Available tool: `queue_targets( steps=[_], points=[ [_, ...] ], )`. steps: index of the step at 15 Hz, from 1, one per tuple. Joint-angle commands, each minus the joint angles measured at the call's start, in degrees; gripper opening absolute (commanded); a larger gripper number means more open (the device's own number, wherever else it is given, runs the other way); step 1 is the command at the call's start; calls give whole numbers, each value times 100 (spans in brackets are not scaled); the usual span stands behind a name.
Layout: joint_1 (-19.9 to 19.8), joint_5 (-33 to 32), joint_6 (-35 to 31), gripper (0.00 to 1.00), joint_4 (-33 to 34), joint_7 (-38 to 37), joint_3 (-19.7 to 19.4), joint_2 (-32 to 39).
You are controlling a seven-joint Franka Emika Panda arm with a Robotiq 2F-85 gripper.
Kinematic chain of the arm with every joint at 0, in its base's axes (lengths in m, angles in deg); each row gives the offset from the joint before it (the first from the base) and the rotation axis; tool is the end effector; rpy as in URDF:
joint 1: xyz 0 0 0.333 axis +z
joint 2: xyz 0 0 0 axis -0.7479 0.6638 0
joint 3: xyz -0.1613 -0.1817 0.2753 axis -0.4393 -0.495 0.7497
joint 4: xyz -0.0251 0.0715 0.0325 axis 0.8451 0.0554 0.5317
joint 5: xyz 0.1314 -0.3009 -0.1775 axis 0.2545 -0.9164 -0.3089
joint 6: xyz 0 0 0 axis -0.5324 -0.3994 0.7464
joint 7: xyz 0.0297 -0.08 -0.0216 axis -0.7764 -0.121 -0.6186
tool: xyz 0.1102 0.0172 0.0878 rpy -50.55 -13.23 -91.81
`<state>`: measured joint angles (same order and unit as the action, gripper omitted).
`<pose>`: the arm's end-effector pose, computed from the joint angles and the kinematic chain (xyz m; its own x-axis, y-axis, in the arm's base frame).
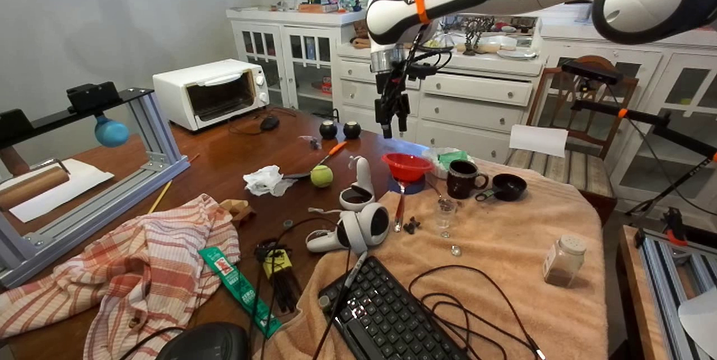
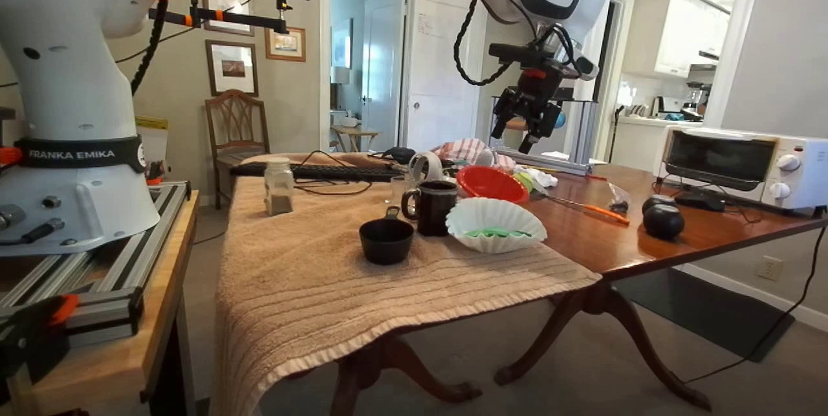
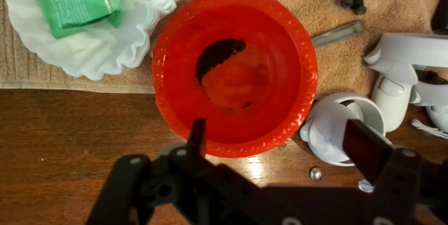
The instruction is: Place the orange bowl on top of the blue tape, remove the green object from the coffee filters and then place the coffee filters on the orange bowl
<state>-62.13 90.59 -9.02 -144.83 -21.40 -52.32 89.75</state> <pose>0.7279 -0.1551 0.3117 0.9674 0.0198 -0.2523 -0.0216 -0.9869 -0.1601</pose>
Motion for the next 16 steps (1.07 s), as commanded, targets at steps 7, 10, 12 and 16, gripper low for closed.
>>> queue_targets(
  steps=[7,10,12,16],
  points=[
    [-263,691,-653,100,-329,-1005,-51,-200],
    [-405,923,-1175,100,-802,-1536,-134,-433],
    [-432,999,-1583,100,-1272,-1953,-228,-660],
    [-264,1156,-2370,100,-2346,-2845,-550,-1248]
  ],
)
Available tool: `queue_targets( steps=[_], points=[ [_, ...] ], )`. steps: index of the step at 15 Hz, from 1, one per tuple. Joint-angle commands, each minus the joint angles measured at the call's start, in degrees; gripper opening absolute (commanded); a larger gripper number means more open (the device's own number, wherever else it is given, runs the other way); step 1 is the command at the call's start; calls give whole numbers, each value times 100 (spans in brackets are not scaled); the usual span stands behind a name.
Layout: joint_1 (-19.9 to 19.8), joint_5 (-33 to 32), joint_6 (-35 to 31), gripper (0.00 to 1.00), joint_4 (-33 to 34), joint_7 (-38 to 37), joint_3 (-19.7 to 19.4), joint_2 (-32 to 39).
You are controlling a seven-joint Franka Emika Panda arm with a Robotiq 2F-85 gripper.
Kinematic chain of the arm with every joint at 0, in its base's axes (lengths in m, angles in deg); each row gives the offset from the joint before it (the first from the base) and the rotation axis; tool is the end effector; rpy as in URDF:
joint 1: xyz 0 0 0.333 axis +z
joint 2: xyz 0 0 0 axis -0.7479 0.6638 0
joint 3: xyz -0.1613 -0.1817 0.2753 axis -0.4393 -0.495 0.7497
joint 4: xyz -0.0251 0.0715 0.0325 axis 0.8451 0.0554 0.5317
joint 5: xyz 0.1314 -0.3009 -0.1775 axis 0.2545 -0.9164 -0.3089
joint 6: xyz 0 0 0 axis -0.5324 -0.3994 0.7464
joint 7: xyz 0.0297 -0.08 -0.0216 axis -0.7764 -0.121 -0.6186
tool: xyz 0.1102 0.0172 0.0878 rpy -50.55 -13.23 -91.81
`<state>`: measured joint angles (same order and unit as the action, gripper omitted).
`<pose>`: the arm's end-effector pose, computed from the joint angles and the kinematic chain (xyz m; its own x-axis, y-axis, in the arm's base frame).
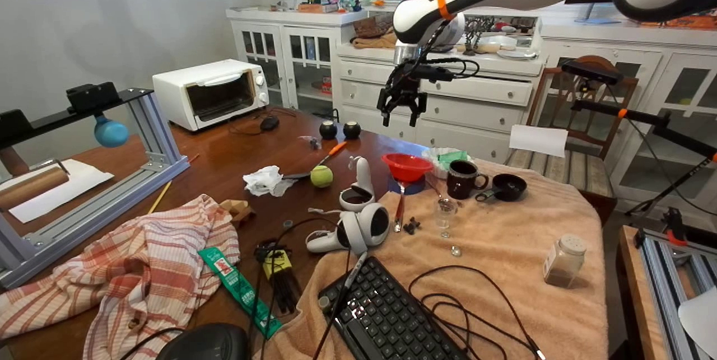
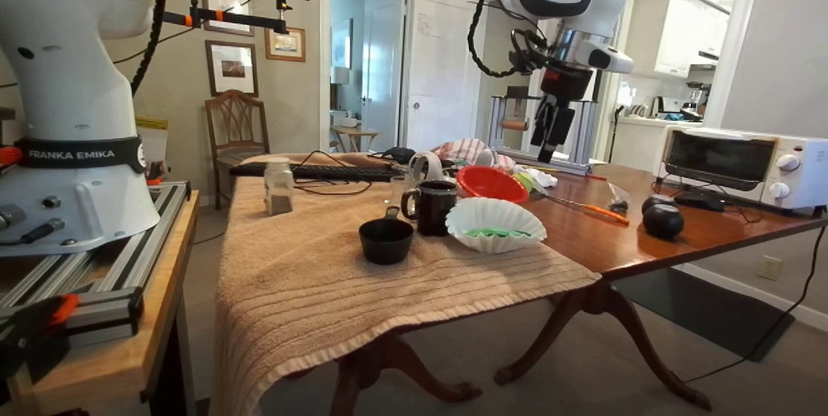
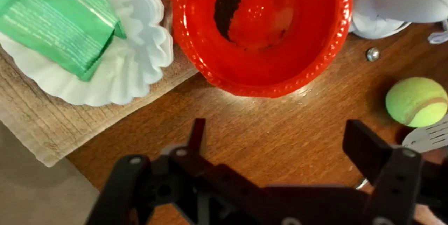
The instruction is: Place the orange bowl on top of the blue tape, remove the green object from the coffee filters and then place the coffee filters on the orange bowl
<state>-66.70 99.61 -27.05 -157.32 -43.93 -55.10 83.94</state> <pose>0.7135 -0.2272 0.3147 0.8296 -0.5441 -0.1253 -0.5584 -0.8098 -0.1803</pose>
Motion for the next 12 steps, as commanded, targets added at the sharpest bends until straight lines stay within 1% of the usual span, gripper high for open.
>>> queue_targets(
  steps=[1,6,7,8,9,11,12],
  points=[
    [250,285,-739,100,-1361,-840,-339,-810],
    [585,421,-1571,100,-2687,-2047,-697,-1473],
    [453,315,-1108,100,-1835,-1597,-630,-999],
    [482,311,-1149,100,-1967,-1635,-659,-1066],
    [487,311,-1159,100,-1959,-1629,-659,-1068],
    [483,309,-1159,100,-1904,-1629,-663,-1050],
    [395,439,-1075,100,-1743,-1735,-676,-934]
  ],
)
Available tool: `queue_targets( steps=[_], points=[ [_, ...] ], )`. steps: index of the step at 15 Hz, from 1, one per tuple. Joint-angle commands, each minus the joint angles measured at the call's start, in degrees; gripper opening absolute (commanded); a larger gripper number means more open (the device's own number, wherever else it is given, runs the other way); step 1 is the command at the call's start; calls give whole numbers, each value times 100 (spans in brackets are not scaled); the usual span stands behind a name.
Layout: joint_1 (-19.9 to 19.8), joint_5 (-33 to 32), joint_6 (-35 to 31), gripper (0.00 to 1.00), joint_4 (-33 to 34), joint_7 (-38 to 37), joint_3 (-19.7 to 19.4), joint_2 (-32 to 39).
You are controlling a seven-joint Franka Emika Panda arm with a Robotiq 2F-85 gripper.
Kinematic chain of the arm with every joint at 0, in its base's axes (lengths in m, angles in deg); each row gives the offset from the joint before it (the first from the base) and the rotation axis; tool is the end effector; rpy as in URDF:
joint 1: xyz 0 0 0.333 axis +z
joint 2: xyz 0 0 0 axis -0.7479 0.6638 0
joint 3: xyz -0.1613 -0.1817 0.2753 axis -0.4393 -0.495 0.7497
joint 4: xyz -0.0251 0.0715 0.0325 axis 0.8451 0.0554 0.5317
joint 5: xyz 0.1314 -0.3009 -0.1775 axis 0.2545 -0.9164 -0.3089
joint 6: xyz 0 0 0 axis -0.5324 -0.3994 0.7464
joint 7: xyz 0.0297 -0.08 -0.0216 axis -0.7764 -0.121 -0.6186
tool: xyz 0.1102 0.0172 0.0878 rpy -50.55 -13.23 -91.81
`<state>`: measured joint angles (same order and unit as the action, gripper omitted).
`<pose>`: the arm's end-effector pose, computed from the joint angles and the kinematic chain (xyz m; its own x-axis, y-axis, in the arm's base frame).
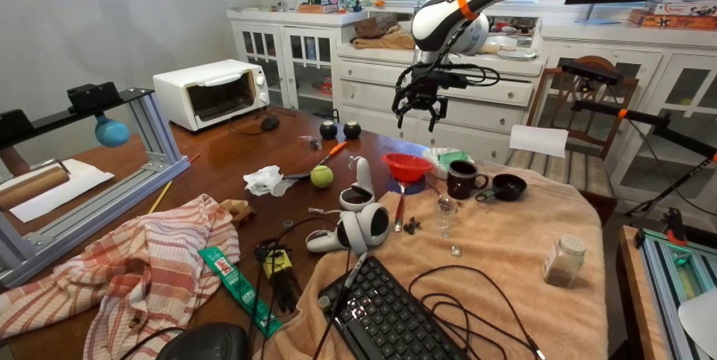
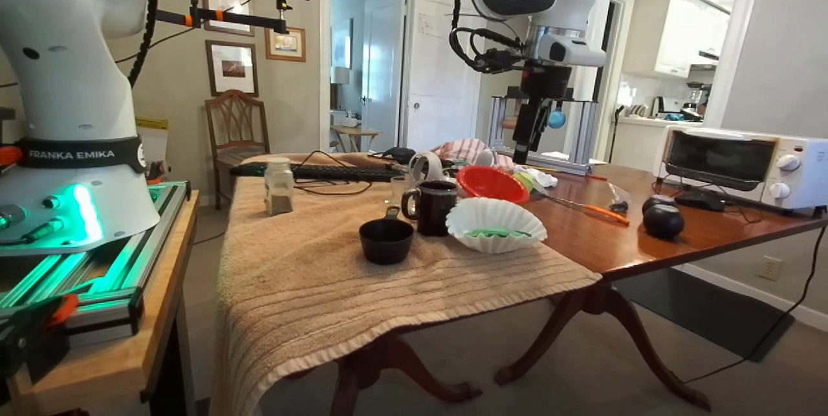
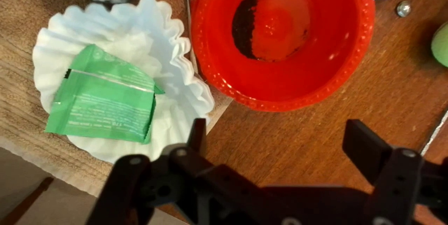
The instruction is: Place the orange bowl on top of the blue tape, remove the green object from the coffee filters and then place the coffee filters on the orange bowl
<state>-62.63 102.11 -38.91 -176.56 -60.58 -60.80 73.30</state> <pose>0.6581 -0.2248 0.3205 0.5753 -0.8112 -0.1046 -0.8163 -0.5614 -0.1360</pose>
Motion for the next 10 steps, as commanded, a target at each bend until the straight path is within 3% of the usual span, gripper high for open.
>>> queue_targets(
  steps=[1,7,10],
  points=[
    [-78,250,266,100,275,-71,-108,202],
    [-526,691,1339,100,919,-199,-221,775],
    [-727,922,1567,100,1227,-198,-216,1071]
  ],
)
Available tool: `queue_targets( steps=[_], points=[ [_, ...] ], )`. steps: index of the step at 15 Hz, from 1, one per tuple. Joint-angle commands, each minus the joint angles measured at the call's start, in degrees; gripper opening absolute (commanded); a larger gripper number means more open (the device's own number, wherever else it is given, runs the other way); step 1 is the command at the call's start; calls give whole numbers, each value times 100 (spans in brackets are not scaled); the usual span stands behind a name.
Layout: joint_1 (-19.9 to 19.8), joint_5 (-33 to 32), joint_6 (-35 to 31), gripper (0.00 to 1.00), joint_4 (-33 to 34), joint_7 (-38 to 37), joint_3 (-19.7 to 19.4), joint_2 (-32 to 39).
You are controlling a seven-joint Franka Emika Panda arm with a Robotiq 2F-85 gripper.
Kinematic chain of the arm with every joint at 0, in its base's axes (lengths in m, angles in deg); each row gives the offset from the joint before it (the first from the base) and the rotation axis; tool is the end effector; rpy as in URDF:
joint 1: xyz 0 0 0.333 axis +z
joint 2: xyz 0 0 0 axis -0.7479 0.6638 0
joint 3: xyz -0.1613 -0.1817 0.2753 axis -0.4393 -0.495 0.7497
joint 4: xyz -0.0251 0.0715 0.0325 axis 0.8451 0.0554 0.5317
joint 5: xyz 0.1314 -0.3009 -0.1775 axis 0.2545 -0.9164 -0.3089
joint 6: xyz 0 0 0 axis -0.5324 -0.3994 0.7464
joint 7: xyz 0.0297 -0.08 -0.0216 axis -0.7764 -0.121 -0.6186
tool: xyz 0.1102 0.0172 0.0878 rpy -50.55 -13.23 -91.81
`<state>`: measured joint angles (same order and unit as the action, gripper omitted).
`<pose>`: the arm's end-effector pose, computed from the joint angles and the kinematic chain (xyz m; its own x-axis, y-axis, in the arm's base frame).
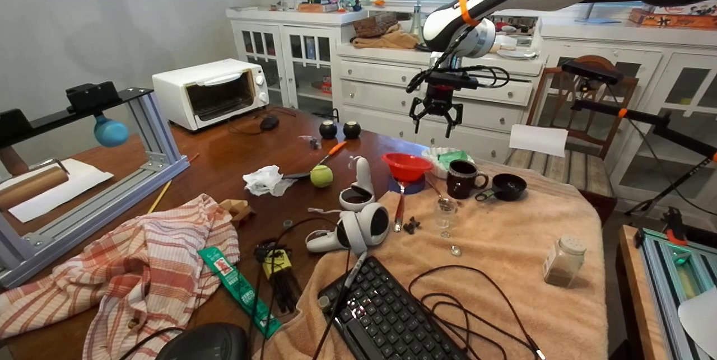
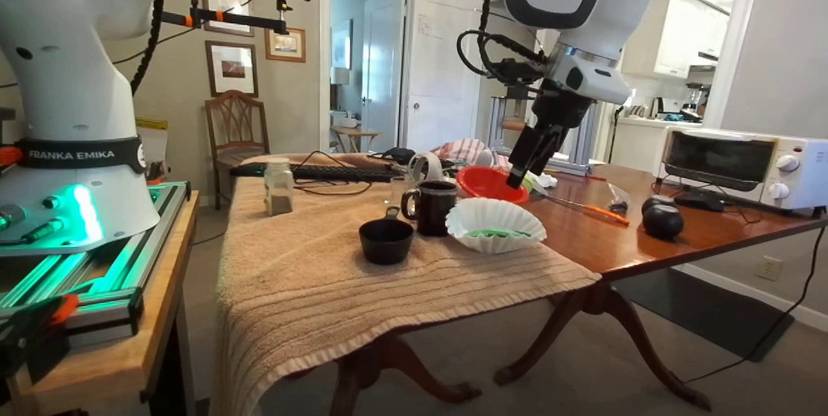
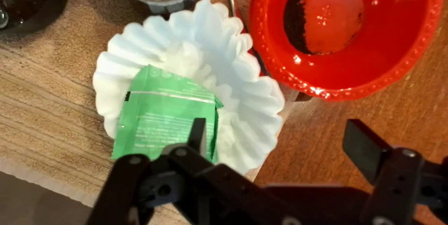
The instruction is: Place the orange bowl on top of the blue tape, remove the green object from the coffee filters and then place the coffee filters on the orange bowl
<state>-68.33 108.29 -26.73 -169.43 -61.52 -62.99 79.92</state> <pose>0.6349 -0.2909 0.2813 0.4174 -0.8547 -0.3086 -0.9076 -0.4088 -0.0953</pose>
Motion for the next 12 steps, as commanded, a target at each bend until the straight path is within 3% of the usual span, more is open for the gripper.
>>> queue_targets(
  steps=[1,3,4,6,9,11,12],
  points=[
    [-216,397,401,100,603,-102,20,489],
    [-309,588,435,91,798,-127,57,667],
    [-337,673,442,73,899,-142,81,768],
    [-350,745,523,63,1106,-217,105,953],
    [-347,778,605,61,1340,-346,132,1169],
    [-363,782,652,70,1417,-420,135,1232],
    [-390,832,576,79,1325,-412,130,1150]
  ],
)
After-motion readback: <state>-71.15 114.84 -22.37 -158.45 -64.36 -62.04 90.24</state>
